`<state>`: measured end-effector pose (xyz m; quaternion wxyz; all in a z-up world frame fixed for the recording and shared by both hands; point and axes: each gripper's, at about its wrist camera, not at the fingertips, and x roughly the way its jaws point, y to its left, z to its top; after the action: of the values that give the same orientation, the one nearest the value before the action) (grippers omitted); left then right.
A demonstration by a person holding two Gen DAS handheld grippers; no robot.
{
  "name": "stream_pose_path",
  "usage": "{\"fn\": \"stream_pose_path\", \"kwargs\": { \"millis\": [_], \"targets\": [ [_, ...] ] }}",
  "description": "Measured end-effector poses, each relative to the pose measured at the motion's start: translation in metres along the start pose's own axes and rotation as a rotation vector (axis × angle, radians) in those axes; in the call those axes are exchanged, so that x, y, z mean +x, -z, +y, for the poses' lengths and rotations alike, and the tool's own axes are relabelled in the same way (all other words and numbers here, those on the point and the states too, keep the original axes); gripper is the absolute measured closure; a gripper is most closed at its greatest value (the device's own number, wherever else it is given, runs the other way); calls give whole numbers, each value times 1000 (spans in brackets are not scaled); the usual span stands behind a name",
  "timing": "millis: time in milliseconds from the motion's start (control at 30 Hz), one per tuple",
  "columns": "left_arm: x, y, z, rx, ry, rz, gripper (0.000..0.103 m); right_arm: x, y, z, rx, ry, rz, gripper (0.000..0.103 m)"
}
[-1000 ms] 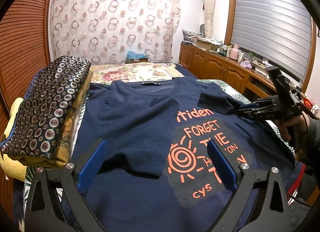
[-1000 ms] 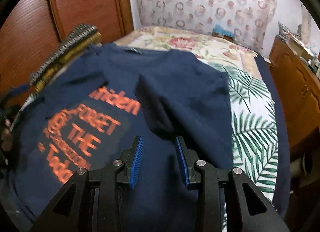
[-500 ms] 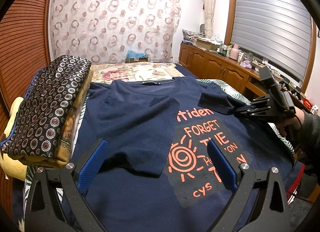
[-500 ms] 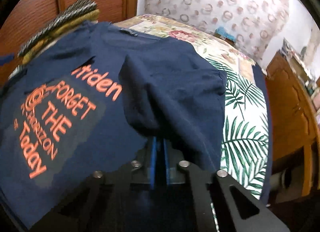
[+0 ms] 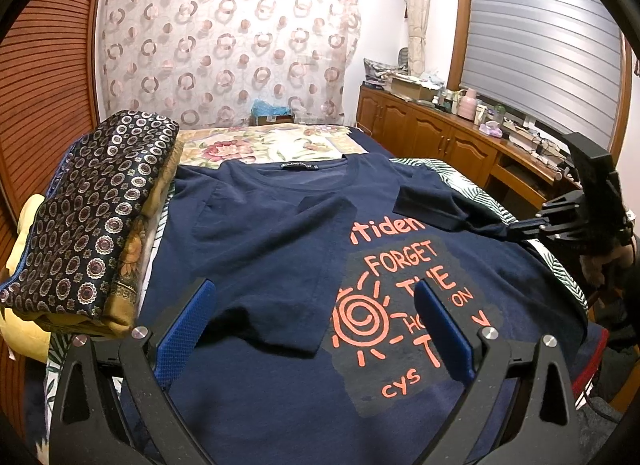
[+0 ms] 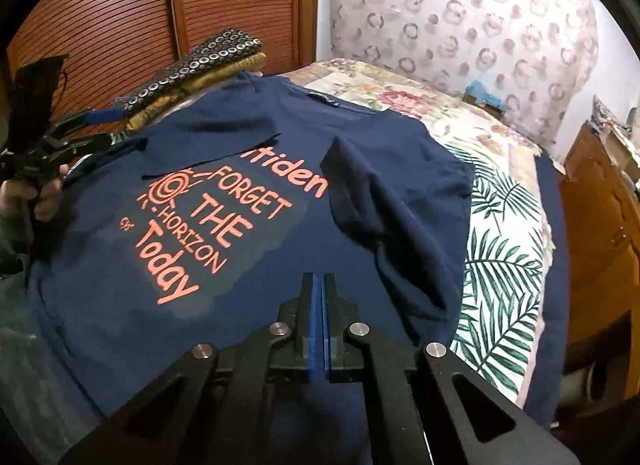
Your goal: Fold small clothes
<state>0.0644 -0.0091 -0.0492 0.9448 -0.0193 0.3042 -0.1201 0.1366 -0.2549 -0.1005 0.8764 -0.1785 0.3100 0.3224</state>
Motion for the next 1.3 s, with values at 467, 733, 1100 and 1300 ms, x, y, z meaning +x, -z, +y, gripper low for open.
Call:
{"fn": "stream_pose_path", "kwargs": {
  "millis": [467, 733, 1100, 1300],
  "targets": [
    [-1, 3, 1, -3, 0, 5, 3, 81, -27, -24, 63, 100, 101, 98],
    [-3, 3, 0, -4, -2, 4, 3, 41, -6, -17, 47, -6, 38, 100],
    [-2, 0, 1, -2, -9, 3, 3, -12, 30, -8, 14, -85, -4, 100],
    [1, -15, 9, 23, -41, 1, 3, -13, 20, -20, 54, -54, -12, 72]
  ]
}}
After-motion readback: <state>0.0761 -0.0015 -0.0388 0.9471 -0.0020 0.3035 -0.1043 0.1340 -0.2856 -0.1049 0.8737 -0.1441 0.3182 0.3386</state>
